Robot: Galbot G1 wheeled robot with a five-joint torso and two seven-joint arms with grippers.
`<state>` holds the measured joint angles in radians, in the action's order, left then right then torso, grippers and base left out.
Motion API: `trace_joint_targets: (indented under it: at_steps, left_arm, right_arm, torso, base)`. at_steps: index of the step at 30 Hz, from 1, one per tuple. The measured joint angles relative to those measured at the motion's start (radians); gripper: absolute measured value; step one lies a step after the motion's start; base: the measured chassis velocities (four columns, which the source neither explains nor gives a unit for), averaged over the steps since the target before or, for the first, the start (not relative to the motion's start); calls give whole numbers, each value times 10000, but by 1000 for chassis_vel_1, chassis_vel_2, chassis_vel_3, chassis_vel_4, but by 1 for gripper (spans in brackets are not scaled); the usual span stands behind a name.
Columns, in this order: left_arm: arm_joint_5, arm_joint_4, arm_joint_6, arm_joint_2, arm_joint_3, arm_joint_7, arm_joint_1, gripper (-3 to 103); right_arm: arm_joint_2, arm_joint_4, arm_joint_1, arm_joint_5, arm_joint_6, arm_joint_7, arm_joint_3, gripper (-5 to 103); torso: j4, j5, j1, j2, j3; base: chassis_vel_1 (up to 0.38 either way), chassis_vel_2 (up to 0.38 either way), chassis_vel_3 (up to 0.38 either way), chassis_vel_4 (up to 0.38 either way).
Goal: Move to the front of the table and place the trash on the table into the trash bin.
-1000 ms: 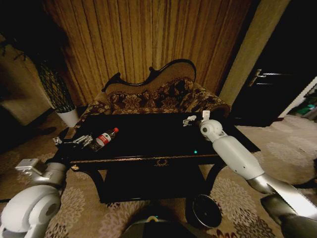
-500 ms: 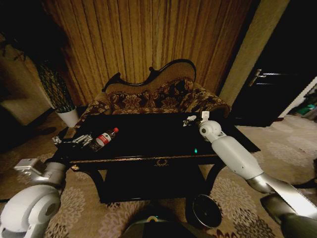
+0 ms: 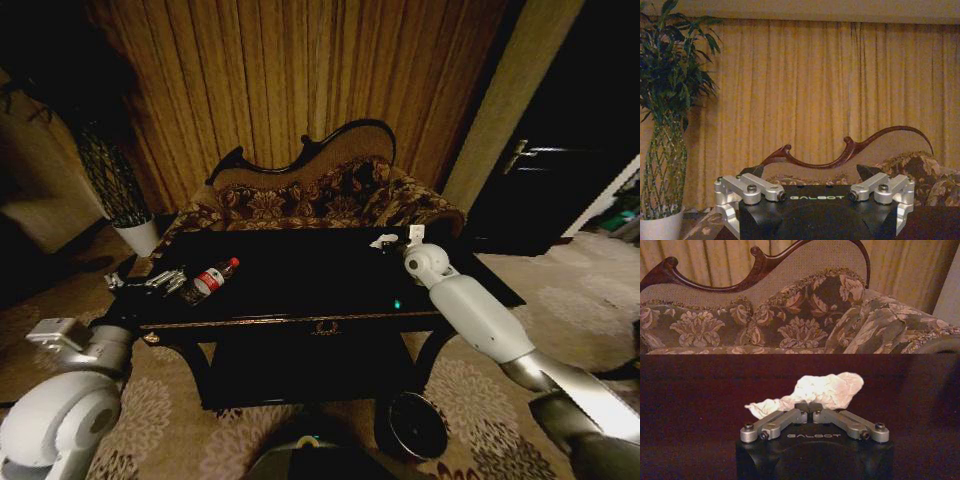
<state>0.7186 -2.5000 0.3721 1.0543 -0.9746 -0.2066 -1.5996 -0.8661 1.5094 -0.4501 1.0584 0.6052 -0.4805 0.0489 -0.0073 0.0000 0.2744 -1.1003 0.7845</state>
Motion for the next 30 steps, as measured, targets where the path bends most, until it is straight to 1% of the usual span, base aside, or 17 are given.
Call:
trace_joint_targets:
  at_steps: [4,6,7,9,10,12,13,15,18,19,20,21,22,23,24,26,30]
  left_arm:
    - [4,0,-3,0,0,4,14,100]
    - [7,0,-8,1,1,7,29,100]
    - [7,0,-8,1,1,7,29,100]
    - [10,0,-12,-3,7,10,80,100]
    - [10,0,-12,-3,7,10,80,100]
    - [12,0,-21,-5,26,11,126,100]
    - [12,0,-21,-5,26,11,126,100]
    - [16,0,-61,13,46,14,150,100]
    - [17,0,-103,24,49,14,153,100]
    - [17,0,-150,40,52,18,168,100]
    - [17,-1,-190,70,59,21,216,100]
    - [17,-1,-190,70,59,21,216,100]
    - [17,0,-204,113,65,21,261,100]
    - [19,0,-207,166,84,17,349,100]
    - [19,0,-207,166,84,17,349,100]
    - [109,0,-197,227,113,-35,527,100]
    - [165,0,-188,228,41,-49,586,100]
  right_arm:
    - [9,72,-66,-6,-35,2,-25,0]
    - [33,199,-168,-35,-373,151,-63,0]
    - [33,199,-168,-35,-373,151,-63,0]
    - [72,369,-292,-145,-894,407,-146,0]
    - [72,369,-292,-145,-894,407,-146,0]
    - [164,671,-531,-321,-1501,758,-364,0]
    - [164,671,-531,-321,-1501,758,-364,0]
    - [328,1149,-1077,-581,-2252,1128,-870,0]
    - [416,1382,-1420,-648,-2478,1240,-1151,0]
    - [566,1752,-1947,-738,-2678,1441,-1606,0]
    - [758,2224,-2611,-944,-2890,1668,-2155,0]
    - [758,2224,-2611,-944,-2890,1668,-2155,0]
    - [907,2602,-3156,-1176,-3050,1789,-2513,0]
    - [1034,3024,-3629,-1373,-3212,1855,-2843,0]
    - [1034,3024,-3629,-1373,-3212,1855,-2843,0]
    - [1161,3932,-4417,-1460,-3378,1872,-3512,0]
    - [1168,4779,-5197,-1481,-3400,1868,-4085,0]
  torso:
    - [0,0,0,0,0]
    - [0,0,0,0,0]
    - [0,0,0,0,0]
    - [1,0,0,0,0]
    - [1,0,0,0,0]
    - [2,0,0,0,0]
    - [2,0,0,0,0]
    - [4,-2,1,0,-1]
    - [4,-1,0,0,-1]
    - [-1,5,0,0,0]
    - [-1,-2,0,0,-2]
    - [-1,-2,0,0,-2]
    - [-7,3,0,0,-1]
    - [-5,4,0,0,-1]
    - [-5,4,0,0,-1]
    - [0,-2,0,-1,-2]
    - [5,-1,0,0,-2]
  base:
    - [0,0,0,0]
    - [0,0,0,0]
    - [0,0,0,0]
    - [0,0,0,0]
    - [0,0,0,0]
    - [0,0,0,0]
    - [0,0,0,0]
    - [0,0,0,0]
    - [0,0,0,0]
    - [0,0,0,0]
    - [0,0,0,0]
    - [0,0,0,0]
    - [0,0,0,0]
    - [0,0,0,0]
    - [0,0,0,0]
    - [0,0,0,0]
    - [0,0,0,0]
